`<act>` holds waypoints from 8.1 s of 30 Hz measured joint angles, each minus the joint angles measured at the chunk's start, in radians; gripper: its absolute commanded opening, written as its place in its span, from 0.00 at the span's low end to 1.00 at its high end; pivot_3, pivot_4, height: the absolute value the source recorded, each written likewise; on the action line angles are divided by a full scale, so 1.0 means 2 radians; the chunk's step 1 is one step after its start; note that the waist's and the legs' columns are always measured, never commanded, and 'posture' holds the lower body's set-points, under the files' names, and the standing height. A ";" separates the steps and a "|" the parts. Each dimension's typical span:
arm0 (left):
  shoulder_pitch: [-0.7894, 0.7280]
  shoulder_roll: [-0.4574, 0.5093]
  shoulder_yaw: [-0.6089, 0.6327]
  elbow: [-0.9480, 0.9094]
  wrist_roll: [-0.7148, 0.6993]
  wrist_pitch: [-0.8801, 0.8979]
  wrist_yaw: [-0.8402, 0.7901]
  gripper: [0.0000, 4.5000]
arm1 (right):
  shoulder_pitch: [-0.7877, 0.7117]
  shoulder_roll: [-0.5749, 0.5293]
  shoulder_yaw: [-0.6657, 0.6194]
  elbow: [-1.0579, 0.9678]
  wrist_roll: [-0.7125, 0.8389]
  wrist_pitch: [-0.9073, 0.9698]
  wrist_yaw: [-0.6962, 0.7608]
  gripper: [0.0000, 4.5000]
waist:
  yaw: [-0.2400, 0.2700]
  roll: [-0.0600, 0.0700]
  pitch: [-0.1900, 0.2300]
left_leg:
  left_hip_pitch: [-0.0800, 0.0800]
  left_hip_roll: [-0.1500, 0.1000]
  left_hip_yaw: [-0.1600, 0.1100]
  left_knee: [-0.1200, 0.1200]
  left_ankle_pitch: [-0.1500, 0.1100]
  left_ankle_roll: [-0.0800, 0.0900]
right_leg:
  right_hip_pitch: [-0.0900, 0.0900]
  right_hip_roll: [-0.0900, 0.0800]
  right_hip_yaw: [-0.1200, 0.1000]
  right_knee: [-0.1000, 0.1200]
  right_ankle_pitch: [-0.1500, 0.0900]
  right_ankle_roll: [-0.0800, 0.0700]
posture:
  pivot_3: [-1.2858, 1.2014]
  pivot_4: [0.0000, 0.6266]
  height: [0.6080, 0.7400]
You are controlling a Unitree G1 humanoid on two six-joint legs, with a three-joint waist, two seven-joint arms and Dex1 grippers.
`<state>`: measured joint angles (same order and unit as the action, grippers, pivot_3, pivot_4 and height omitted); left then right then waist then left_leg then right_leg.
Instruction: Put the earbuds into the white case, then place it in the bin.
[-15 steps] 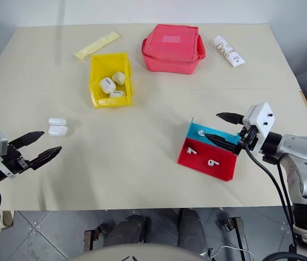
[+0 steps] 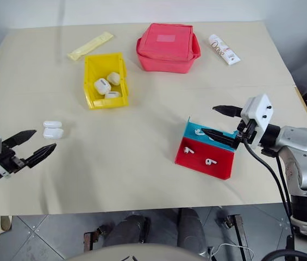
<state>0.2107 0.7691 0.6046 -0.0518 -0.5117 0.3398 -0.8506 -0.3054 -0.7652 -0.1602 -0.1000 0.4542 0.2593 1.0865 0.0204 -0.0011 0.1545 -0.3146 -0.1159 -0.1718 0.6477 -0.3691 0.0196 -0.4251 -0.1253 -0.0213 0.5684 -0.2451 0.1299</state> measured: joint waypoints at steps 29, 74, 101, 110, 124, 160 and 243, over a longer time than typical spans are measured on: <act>-0.100 0.115 -0.037 -0.124 0.000 0.339 0.149 0.99 | -0.117 0.029 0.074 0.093 -0.018 -0.053 0.109 0.82 | 0.003 -0.001 0.000 | 0.000 0.006 0.004 0.001 -0.003 -0.003 | -0.002 0.007 0.003 0.000 0.002 -0.003 | 0.52 0.24 1.00; -0.495 0.051 -0.308 0.229 0.127 0.538 0.207 0.90 | -0.101 0.033 0.076 0.093 -0.025 -0.065 0.110 0.82 | 0.005 0.002 -0.003 | 0.005 0.004 0.007 0.001 -0.002 -0.003 | -0.001 0.007 0.004 0.005 0.002 -0.003 | 0.52 0.24 1.00; -0.240 -0.142 -0.133 -0.035 0.016 -0.007 0.002 0.63 | -0.032 -0.009 0.034 0.008 -0.015 -0.005 0.060 0.82 | 0.016 -0.001 -0.002 | -0.001 0.006 0.007 0.008 -0.003 -0.003 | -0.002 0.006 0.003 0.000 0.004 -0.002 | 0.52 0.24 1.00; -0.251 -0.210 -0.219 0.076 0.003 -0.184 -0.175 0.63 | 0.042 -0.026 -0.005 -0.093 -0.026 0.089 -0.051 0.82 | 0.020 -0.001 -0.002 | -0.001 0.005 0.008 0.008 -0.003 -0.002 | -0.002 0.006 0.002 -0.001 0.004 -0.002 | 0.52 0.24 1.00; -0.269 -0.248 -0.294 0.150 0.006 -0.276 -0.273 0.63 | 0.202 -0.088 -0.086 -0.317 -0.006 0.311 -0.142 0.61 | 0.025 -0.001 -0.002 | -0.001 0.005 0.008 0.008 -0.003 -0.001 | -0.002 0.007 0.003 -0.002 0.005 -0.001 | 0.52 0.24 1.00; -0.187 -0.255 -0.338 0.047 0.000 -0.261 -0.252 0.63 | -0.021 -0.183 0.133 -0.327 0.089 0.580 -0.235 0.41 | 0.030 -0.001 -0.002 | -0.003 0.004 0.009 0.008 -0.003 0.001 | -0.001 0.007 0.003 -0.006 0.006 0.001 | 0.52 0.24 1.00; -0.399 -0.296 -0.361 0.267 0.009 -0.300 -0.325 0.63 | 0.051 0.127 0.024 -0.331 0.159 0.255 -0.208 0.10 | 0.027 -0.002 -0.002 | -0.003 0.004 0.008 0.008 -0.003 0.001 | -0.001 0.007 0.003 -0.006 0.007 0.002 | 0.52 0.24 1.00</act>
<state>-0.5870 0.1780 -0.1168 0.4821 -0.4946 -0.2605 -1.5007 -0.2039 -0.5104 -0.1132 -0.7626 0.7721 0.7685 0.6701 0.0744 -0.0043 0.1504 -0.3196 -0.1078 -0.1554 0.6630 -0.3749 0.0224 -0.4281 -0.1107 -0.0150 0.5566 -0.2306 0.1334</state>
